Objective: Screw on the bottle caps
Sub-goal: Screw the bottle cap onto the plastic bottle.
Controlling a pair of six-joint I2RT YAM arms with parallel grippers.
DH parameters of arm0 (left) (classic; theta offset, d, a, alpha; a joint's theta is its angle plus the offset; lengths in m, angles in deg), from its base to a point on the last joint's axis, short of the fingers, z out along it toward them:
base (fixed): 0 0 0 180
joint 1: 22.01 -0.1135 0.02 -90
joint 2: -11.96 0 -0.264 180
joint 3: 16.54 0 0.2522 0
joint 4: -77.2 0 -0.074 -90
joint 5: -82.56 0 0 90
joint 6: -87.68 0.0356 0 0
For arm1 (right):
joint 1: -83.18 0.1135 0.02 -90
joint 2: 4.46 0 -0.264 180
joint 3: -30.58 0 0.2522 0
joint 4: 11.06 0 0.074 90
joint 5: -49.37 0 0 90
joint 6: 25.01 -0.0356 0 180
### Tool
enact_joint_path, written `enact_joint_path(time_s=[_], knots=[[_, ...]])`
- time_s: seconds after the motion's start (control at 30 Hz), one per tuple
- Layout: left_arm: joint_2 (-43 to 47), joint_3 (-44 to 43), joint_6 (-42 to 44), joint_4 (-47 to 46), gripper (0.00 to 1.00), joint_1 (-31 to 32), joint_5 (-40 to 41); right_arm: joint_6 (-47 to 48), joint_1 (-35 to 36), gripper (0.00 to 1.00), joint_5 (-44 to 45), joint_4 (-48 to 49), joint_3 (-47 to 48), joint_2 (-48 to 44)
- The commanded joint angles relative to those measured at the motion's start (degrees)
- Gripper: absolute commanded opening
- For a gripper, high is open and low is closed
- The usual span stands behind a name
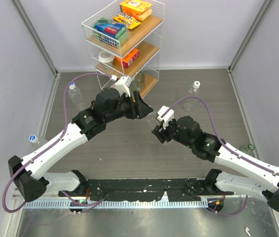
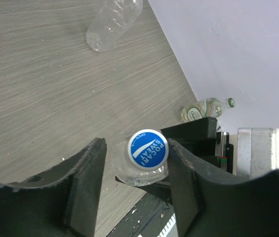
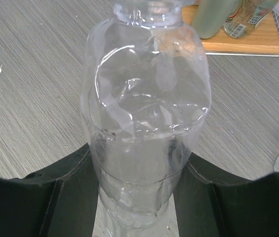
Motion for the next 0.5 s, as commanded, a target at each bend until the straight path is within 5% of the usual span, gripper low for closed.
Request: enact_joint_path(time_s=[0.0, 0.2, 0.33, 0.47], knots=[[-0.40, -2.33, -0.14, -1.94, 0.52, -0.04, -1.00, 0.38, 0.11, 0.01, -0.22, 1.94, 1.60, -1.24], [-1.11, -2.60, 0.30, -2.47, 0.33, 0.05, -3.81, 0.38, 0.20, 0.01, -0.92, 1.85, 1.86, -1.15], [-1.02, -1.99, 1.44, -3.61, 0.05, -0.04, -7.15, 0.29, 0.11, 0.01, -2.50, 1.85, 1.86, -1.68], [-0.32, 0.65, 3.20, -8.25, 0.00, -0.04, -15.48, 0.20, 0.11, 0.01, -8.10, 2.46, 1.60, -3.61]])
